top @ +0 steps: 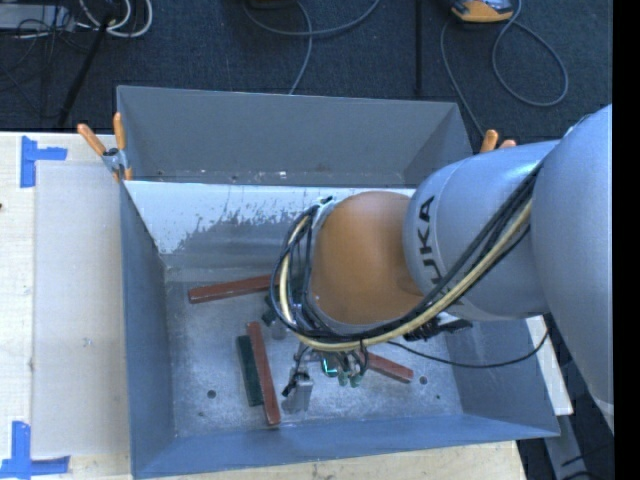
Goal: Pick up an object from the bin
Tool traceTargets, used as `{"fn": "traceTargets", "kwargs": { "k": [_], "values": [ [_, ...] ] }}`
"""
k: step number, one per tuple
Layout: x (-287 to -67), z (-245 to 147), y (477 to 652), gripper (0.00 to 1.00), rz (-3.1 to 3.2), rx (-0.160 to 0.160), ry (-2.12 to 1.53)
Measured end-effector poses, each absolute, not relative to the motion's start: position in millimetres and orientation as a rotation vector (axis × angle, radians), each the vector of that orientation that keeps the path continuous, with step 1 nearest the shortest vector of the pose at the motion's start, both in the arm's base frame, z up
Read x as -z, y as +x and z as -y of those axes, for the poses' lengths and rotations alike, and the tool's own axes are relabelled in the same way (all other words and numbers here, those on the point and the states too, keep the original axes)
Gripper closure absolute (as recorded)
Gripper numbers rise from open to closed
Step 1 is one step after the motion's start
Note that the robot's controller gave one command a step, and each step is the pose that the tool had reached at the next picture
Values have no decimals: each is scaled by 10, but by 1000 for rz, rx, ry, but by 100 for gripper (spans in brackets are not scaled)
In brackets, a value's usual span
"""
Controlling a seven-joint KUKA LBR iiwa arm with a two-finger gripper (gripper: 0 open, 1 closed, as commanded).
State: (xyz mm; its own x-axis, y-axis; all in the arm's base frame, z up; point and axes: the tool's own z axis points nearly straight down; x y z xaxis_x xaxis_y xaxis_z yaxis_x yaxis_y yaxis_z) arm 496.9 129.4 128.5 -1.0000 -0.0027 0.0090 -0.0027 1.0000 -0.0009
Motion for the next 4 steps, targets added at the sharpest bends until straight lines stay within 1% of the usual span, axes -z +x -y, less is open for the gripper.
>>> {"fn": "traceTargets", "kwargs": {
  "k": [1, 2, 3, 4],
  "values": [
    [-680, -919, 4979, 0, 3086, -1, 565],
    [-1424, -258, 5003, 0, 3084, -7, 626],
    [-686, 260, 5064, 0, 3117, 0, 374],
    [-707, 254, 5077, 100, 3122, 2, 370]
  ]
}}
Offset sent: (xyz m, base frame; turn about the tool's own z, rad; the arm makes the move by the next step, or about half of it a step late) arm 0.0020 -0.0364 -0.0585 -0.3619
